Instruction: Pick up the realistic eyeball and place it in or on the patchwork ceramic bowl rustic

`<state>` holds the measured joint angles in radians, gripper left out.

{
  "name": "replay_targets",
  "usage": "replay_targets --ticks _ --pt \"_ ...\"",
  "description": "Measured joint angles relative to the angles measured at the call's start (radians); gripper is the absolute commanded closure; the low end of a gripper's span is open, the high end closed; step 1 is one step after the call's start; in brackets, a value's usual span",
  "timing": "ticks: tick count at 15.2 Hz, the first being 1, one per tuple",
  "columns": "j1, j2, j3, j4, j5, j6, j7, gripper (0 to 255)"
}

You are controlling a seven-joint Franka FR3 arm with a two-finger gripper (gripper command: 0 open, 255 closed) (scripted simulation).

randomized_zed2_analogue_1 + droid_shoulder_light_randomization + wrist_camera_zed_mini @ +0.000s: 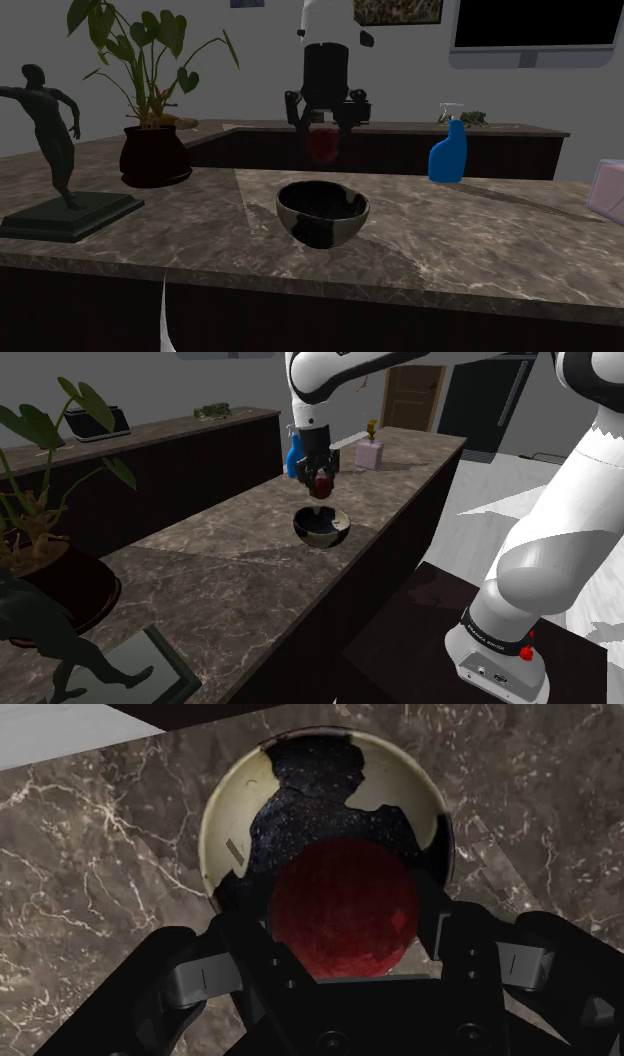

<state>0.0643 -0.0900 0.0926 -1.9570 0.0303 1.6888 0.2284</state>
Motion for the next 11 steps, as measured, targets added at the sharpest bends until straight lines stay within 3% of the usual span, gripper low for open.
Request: replay_targets --ticks 11 --pt "0.0 0.024 0.0 -0.119 -0.001 0.142 -0.004 255"
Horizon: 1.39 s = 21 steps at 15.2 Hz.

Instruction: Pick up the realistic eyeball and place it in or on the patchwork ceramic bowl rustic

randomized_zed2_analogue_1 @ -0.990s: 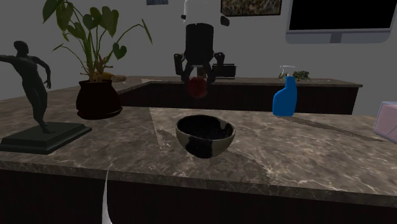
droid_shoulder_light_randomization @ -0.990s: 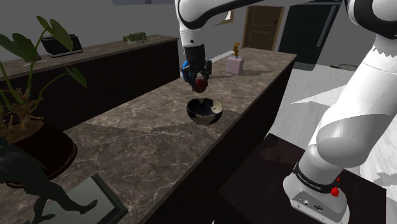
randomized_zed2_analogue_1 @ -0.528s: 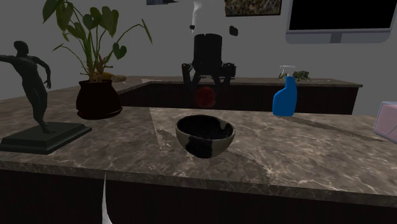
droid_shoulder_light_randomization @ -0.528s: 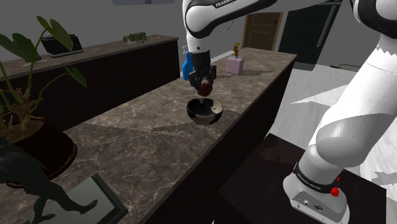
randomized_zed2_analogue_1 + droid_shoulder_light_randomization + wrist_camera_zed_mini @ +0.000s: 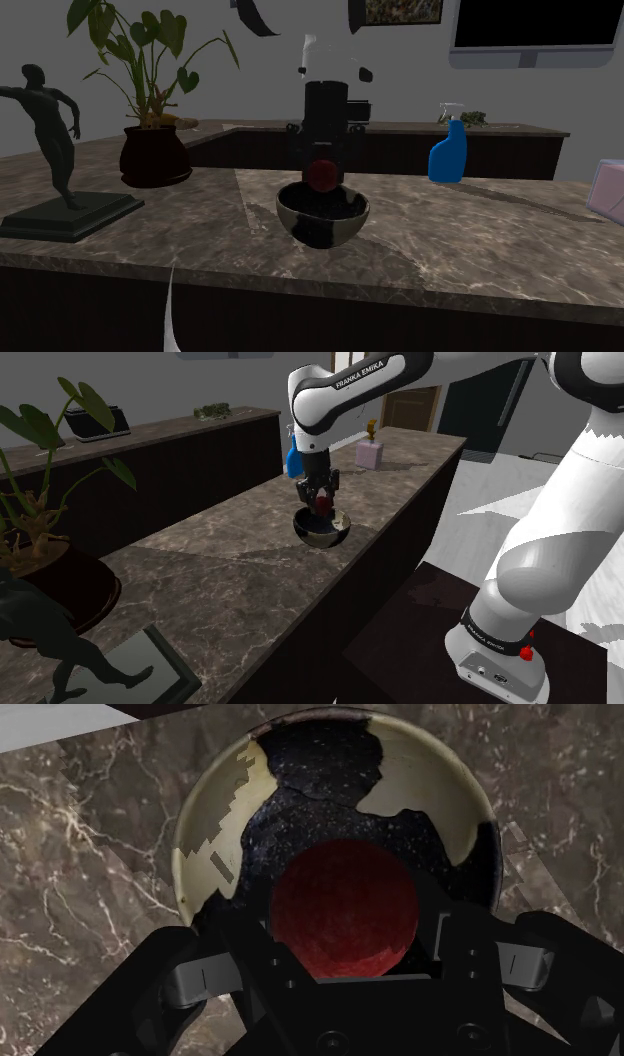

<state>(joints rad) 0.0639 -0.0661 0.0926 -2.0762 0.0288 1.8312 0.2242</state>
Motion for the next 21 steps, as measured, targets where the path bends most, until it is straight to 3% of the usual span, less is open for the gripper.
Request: replay_targets --ticks 6,7,13,17,21 --pt "0.0 0.003 0.0 -0.003 0.0 0.007 0.0 255" --pt "0.0 0.003 0.0 -0.003 0.0 0.007 0.0 0" --pt "0.0 0.002 0.0 -0.003 0.0 0.007 0.0 0" --pt "0.0 -0.001 0.0 0.092 -0.001 -0.091 0.002 0" --pt "-0.001 0.003 -0.001 0.122 -0.002 -0.118 0.001 0"
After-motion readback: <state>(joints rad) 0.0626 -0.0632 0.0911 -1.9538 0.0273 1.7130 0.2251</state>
